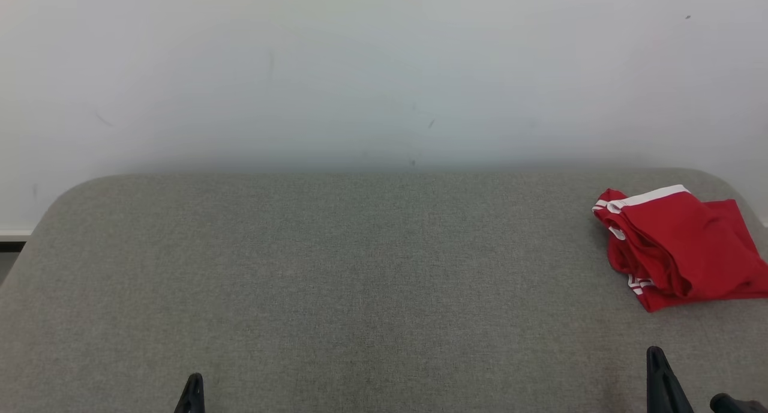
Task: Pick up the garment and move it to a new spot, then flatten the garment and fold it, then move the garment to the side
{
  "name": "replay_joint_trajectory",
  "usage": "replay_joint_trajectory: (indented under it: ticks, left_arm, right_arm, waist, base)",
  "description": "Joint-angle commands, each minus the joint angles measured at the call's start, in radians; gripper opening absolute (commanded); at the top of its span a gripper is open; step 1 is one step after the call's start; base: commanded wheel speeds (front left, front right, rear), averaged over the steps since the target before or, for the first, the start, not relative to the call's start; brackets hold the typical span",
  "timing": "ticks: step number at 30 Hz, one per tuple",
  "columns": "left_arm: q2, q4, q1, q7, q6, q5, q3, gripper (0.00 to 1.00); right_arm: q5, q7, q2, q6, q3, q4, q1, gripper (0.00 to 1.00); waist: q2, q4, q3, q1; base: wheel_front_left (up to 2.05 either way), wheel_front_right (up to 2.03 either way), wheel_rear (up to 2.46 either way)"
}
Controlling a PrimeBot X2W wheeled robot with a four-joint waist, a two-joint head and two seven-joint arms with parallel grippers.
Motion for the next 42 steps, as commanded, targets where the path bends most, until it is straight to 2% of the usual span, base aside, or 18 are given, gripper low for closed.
replay_joint_trajectory:
  ticks: [1,22,42]
  left_arm:
    - [-0.001,-0.010,-0.021,0.007,-0.013,-0.045,0.017,0.00]
    - [-0.071,0.012,-0.060,0.064,-0.101,-0.343,0.075,0.00]
    - [-0.128,0.022,-0.087,0.111,-0.170,-0.581,0.124,0.00]
  right_arm:
    - [0.052,0.012,-0.003,0.000,-0.008,-0.021,-0.019,0.00]
    - [0.418,0.115,-0.004,0.000,-0.036,-0.050,-0.028,0.00]
    - [0.709,0.203,-0.006,0.000,-0.065,-0.066,-0.040,0.00]
  waist:
    - [0.0000,0.000,0.001,0.0000]
    - [0.0000,-0.004,0.016,0.0000]
    - [0.0000,-0.008,0.031,0.0000]
  base:
    - [0.00,0.00,0.00]
    - [0.00,0.00,0.00]
    - [0.00,0.00,0.00]
